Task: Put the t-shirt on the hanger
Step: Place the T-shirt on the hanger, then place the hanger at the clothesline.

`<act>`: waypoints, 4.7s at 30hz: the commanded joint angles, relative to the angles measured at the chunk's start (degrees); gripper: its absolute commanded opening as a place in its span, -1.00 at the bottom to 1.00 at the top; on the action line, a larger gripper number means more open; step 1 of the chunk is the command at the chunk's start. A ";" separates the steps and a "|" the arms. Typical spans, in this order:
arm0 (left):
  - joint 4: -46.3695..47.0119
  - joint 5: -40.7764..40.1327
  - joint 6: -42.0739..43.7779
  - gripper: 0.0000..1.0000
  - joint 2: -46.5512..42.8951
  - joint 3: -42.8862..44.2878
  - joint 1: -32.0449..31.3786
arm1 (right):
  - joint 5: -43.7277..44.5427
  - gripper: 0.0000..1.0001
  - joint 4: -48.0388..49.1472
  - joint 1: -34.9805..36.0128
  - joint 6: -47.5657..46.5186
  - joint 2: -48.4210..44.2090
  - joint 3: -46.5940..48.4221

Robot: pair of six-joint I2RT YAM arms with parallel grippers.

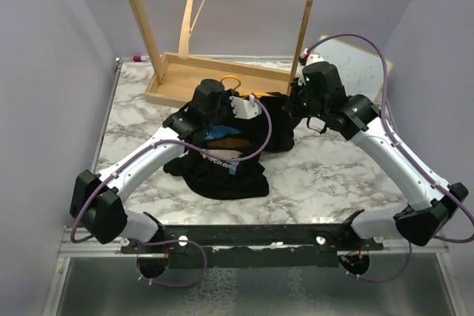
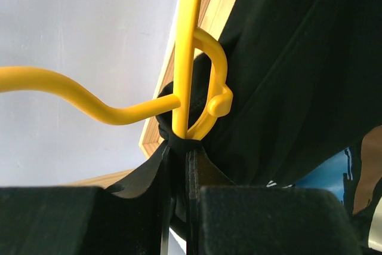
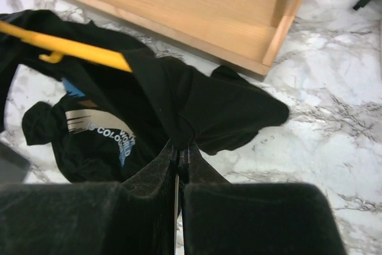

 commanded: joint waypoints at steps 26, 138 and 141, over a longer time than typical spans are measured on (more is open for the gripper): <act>-6.51 8.55 3.21 -1.00 -7.19 -3.55 -5.61 | -6.61 -0.98 2.92 6.72 -5.74 4.57 4.36; 1.59 29.26 15.21 -1.00 -17.83 -11.56 -4.29 | -32.68 -0.27 3.96 5.76 -22.88 -10.78 -20.15; 2.56 29.55 17.16 -1.00 -18.59 -13.00 -4.29 | -35.34 -0.50 5.45 5.67 -22.29 -10.43 -20.56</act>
